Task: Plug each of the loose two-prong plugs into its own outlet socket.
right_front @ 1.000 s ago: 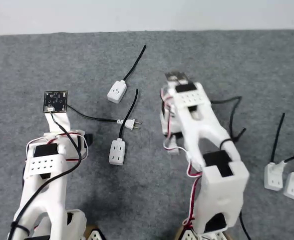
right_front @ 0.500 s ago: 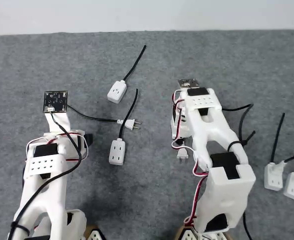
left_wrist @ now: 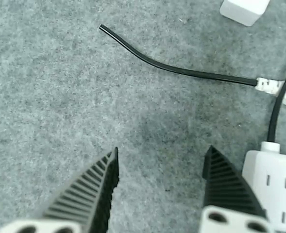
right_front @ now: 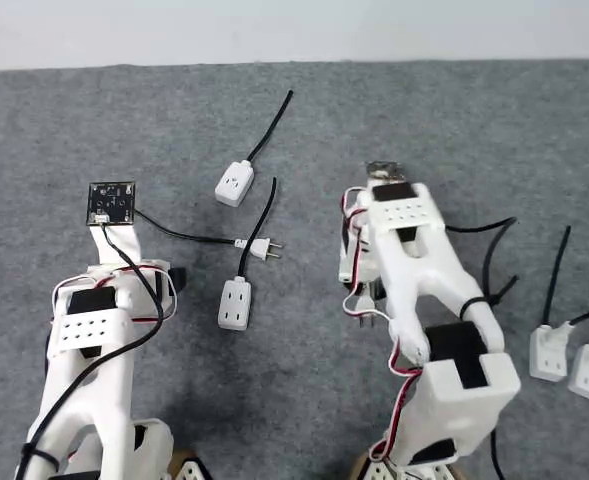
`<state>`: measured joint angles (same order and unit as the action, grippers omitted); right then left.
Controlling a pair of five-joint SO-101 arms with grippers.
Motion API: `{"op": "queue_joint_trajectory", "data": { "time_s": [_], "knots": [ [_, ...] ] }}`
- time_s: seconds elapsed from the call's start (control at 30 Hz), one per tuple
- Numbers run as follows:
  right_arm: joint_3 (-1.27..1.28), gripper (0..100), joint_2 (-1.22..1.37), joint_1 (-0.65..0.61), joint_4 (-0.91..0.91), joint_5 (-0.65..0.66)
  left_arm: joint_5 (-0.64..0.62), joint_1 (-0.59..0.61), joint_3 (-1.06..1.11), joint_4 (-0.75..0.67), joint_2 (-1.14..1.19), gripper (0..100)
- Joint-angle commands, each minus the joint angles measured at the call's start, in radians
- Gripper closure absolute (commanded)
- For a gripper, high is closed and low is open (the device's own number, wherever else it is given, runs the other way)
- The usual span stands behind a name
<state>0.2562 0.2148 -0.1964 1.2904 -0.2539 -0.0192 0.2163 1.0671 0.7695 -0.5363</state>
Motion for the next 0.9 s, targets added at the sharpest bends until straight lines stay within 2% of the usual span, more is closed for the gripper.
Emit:
{"op": "queue_joint_trajectory", "data": {
  "time_s": [0.0,0.23,0.5,0.6,0.87],
  "knots": [
    [0.014,90.8,-0.039,-0.005,-0.079,-0.044,0.009,-0.002,-0.010,-0.023,0.002,74],
    [0.005,90.8,0.050,0.001,-0.156,-0.049,0.009,-0.002,-0.010,-0.023,0.002,74],
    [-0.083,91.7,0.142,0.005,-0.085,-0.051,0.009,-0.002,-0.007,-0.023,0.002,74],
    [-0.098,99.8,0.162,0.005,-0.071,-0.052,0.009,-0.002,-0.002,-0.023,0.002,74],
    [-0.098,99.1,0.110,0.030,-0.039,-0.046,0.006,-0.041,-0.004,-0.018,0.002,73]
  ]
}}
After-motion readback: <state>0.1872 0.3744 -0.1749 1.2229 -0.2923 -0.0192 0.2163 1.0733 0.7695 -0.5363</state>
